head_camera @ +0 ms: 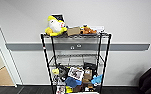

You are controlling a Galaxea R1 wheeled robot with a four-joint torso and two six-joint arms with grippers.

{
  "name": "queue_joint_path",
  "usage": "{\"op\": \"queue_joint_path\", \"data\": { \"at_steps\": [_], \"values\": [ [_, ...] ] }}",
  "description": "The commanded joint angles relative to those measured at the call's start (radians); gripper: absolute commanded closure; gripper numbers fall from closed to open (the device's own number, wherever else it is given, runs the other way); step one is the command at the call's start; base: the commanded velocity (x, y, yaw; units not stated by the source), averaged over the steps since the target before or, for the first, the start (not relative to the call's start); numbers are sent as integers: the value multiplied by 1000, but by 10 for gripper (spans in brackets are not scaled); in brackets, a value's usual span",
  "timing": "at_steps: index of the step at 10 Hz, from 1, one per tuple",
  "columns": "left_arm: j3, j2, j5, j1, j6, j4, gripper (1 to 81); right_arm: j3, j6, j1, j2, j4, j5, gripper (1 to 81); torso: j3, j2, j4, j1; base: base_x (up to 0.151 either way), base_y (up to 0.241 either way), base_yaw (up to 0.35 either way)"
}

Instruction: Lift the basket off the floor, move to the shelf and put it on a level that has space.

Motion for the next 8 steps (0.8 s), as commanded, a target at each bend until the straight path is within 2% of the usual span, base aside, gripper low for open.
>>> {"op": "queue_joint_path", "data": {
  "at_steps": [1, 8],
  "values": [
    [79, -22, -38, -146, -5, 1, 811, 92, -2, 157, -22, 2, 36, 811, 0, 0, 0, 0, 129, 0, 0],
    [126, -39, -40, -189, -6, -2, 811, 133, 2, 200, -34, 17, 34, 811, 0, 0, 0, 0, 131, 0, 0]
  ]
}}
